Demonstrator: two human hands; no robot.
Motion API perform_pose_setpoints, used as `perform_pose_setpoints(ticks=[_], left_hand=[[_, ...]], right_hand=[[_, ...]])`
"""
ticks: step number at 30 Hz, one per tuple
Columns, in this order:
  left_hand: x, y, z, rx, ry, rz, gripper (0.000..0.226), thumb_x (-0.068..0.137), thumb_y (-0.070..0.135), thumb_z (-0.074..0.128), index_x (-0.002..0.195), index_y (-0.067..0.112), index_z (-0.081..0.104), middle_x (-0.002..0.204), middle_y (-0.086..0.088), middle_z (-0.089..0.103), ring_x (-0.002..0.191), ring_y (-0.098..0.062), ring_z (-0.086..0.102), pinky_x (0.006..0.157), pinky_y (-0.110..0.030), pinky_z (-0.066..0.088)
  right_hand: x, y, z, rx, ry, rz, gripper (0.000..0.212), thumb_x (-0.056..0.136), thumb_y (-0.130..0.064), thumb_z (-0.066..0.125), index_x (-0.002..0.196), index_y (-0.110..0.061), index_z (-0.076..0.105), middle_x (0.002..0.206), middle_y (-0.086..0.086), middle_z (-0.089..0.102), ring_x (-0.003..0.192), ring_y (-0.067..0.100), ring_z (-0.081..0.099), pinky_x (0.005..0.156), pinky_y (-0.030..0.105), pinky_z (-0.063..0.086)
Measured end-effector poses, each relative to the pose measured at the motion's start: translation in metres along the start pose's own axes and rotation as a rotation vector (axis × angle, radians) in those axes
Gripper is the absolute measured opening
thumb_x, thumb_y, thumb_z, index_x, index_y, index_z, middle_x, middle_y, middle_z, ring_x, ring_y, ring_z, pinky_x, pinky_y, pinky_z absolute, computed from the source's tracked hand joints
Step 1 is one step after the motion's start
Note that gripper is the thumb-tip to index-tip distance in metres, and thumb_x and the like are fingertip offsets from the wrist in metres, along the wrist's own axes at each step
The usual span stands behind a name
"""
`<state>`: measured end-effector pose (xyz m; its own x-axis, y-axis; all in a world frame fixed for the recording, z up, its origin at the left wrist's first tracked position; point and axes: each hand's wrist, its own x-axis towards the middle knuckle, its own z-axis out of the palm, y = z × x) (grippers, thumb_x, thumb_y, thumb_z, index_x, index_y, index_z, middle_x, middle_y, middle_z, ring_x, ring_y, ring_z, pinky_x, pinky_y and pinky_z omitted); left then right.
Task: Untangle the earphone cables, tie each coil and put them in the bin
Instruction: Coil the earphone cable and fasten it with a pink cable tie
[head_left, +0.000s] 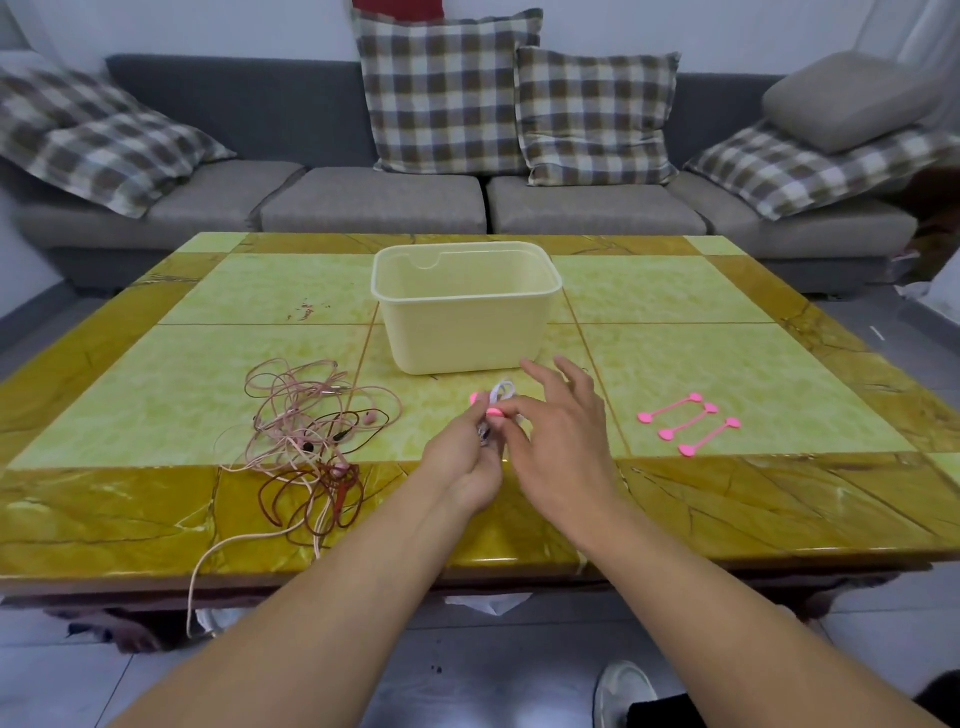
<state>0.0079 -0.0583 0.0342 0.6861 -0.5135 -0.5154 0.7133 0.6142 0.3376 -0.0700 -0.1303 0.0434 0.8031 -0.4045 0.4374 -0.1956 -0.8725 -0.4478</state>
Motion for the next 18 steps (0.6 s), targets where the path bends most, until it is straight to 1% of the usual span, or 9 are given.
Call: perform_pose_setpoints(ticks=[3,4,5,7,8,10,11,14,18], left_hand=[[0.001,0.005,0.004,0.015,-0.095,0.004,0.019,0.099,0.01,0.059,0.113,-0.001,0.065,0.111,-0.017,0.071,0.093,-0.019,0.071,0.087,-0.026,0.059],[0.0,0.006,0.006,0.019,-0.133,0.009,0.018,0.099,0.011,0.059,0.111,0.0,0.065,0.108,-0.015,0.071,0.093,-0.019,0.07,0.093,-0.028,0.057],[-0.002,0.005,0.007,0.045,-0.173,0.014,0.017,0.099,0.015,0.06,0.108,0.001,0.066,0.102,-0.013,0.071,0.09,-0.017,0.068,0.096,-0.028,0.054],[-0.005,0.003,0.01,0.196,-0.224,0.023,0.019,0.098,0.027,0.062,0.102,0.009,0.068,0.086,-0.004,0.066,0.077,-0.012,0.059,0.085,-0.026,0.05],[-0.007,0.003,0.01,0.303,-0.214,0.032,0.021,0.097,0.035,0.062,0.1,0.015,0.069,0.082,-0.001,0.064,0.071,-0.012,0.055,0.074,-0.028,0.046],[-0.012,0.004,0.01,0.467,-0.194,0.066,0.024,0.095,0.042,0.063,0.103,0.021,0.072,0.084,0.001,0.066,0.068,-0.015,0.054,0.063,-0.03,0.039],[-0.015,0.005,0.01,0.494,-0.218,0.104,0.025,0.094,0.041,0.064,0.105,0.02,0.072,0.089,-0.001,0.068,0.071,-0.016,0.057,0.064,-0.03,0.041],[-0.025,0.013,0.013,0.565,-0.324,0.233,0.027,0.086,0.035,0.065,0.101,0.015,0.074,0.093,-0.007,0.072,0.087,-0.019,0.064,0.084,-0.03,0.048],[-0.035,0.028,0.014,0.841,-0.396,0.376,0.025,0.086,0.044,0.066,0.094,0.025,0.081,0.094,-0.005,0.074,0.103,-0.021,0.065,0.099,-0.032,0.045]], right_hand=[[-0.007,-0.016,0.006,0.35,0.13,0.308,0.006,0.093,-0.037,0.07,0.091,-0.038,0.075,0.136,-0.013,0.056,0.135,0.013,0.035,0.115,0.031,0.029],[-0.008,-0.024,0.005,0.531,0.158,0.461,0.009,0.093,-0.037,0.07,0.084,-0.037,0.073,0.125,-0.014,0.063,0.126,0.011,0.046,0.109,0.03,0.038],[-0.008,-0.03,0.002,0.756,0.166,0.619,0.015,0.094,-0.035,0.07,0.079,-0.034,0.073,0.109,-0.016,0.071,0.112,0.008,0.058,0.096,0.025,0.047],[-0.005,-0.039,-0.003,1.151,0.066,0.882,0.017,0.095,-0.026,0.069,0.08,-0.024,0.078,0.086,-0.013,0.077,0.082,0.004,0.068,0.069,0.017,0.049],[-0.004,-0.04,-0.006,1.26,0.009,0.961,0.015,0.095,-0.022,0.069,0.085,-0.019,0.079,0.087,-0.008,0.078,0.076,0.007,0.067,0.064,0.02,0.047],[0.0,-0.037,-0.011,1.372,-0.056,1.018,0.013,0.095,-0.017,0.068,0.088,-0.015,0.078,0.09,-0.001,0.077,0.072,0.013,0.061,0.06,0.025,0.041],[0.002,-0.033,-0.013,1.414,-0.074,1.013,0.013,0.095,-0.015,0.067,0.087,-0.015,0.077,0.089,0.0,0.075,0.07,0.013,0.058,0.059,0.025,0.038],[0.007,-0.029,-0.021,1.519,-0.157,0.993,0.013,0.097,-0.01,0.063,0.096,-0.012,0.076,0.091,0.001,0.074,0.068,0.01,0.056,0.06,0.023,0.038],[0.004,-0.027,-0.023,1.594,-0.223,0.92,0.013,0.098,-0.006,0.061,0.1,-0.011,0.072,0.079,-0.001,0.072,0.068,0.009,0.057,0.059,0.02,0.043]])
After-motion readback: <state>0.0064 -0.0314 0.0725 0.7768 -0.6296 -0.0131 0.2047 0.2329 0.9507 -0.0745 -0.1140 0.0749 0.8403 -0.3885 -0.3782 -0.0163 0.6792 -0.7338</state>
